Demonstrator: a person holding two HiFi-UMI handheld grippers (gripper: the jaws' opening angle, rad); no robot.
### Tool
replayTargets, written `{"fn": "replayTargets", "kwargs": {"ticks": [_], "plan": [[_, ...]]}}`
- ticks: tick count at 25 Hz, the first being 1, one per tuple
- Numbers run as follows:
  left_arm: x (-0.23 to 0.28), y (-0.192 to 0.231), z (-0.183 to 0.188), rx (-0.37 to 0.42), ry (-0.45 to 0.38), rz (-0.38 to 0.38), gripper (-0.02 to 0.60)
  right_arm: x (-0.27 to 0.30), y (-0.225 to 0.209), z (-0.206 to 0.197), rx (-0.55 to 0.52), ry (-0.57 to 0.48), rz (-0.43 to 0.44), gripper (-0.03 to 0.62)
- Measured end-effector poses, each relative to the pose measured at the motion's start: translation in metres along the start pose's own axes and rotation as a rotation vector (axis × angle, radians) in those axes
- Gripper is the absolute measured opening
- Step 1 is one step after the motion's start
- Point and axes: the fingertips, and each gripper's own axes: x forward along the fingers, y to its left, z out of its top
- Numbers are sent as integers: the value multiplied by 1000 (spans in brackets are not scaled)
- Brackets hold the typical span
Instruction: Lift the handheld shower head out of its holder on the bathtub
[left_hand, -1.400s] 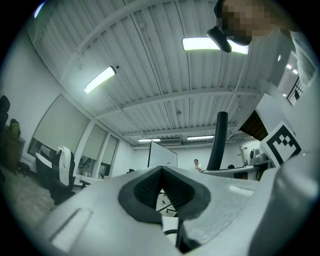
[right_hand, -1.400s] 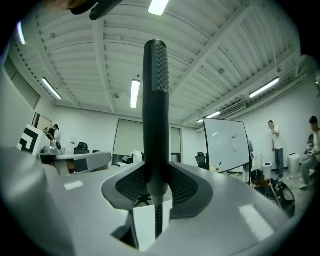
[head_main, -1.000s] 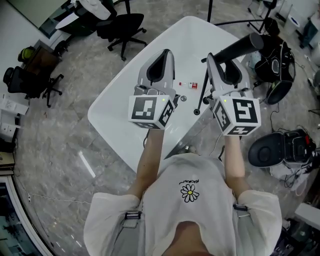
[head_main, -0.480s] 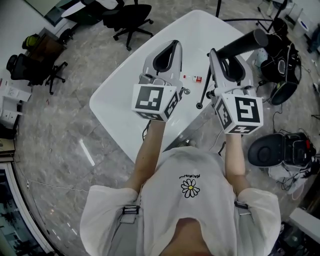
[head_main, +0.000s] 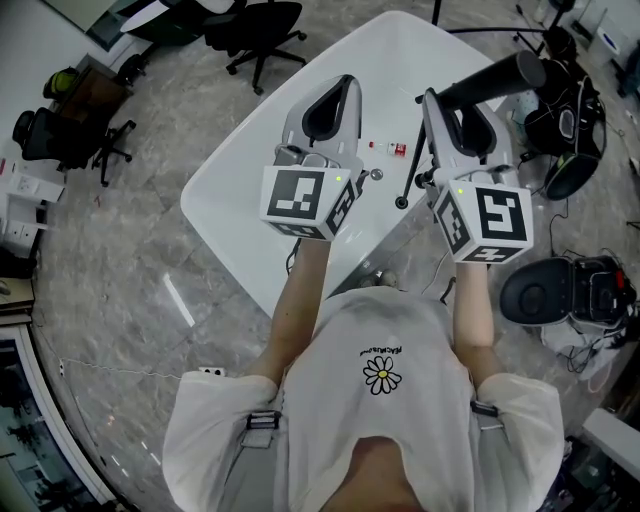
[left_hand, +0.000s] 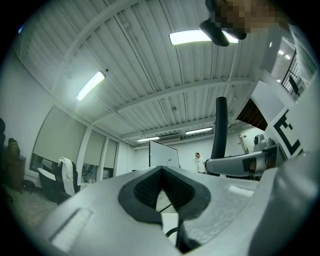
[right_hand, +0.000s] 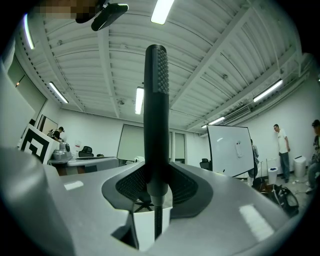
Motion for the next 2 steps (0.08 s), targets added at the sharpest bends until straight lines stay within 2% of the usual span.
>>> {"fn": "replayTargets", "kwargs": {"ticks": [2], "plan": [[-1,0,1,1,-4,0,0,0,3,0,-8,-2,2,156]]}}
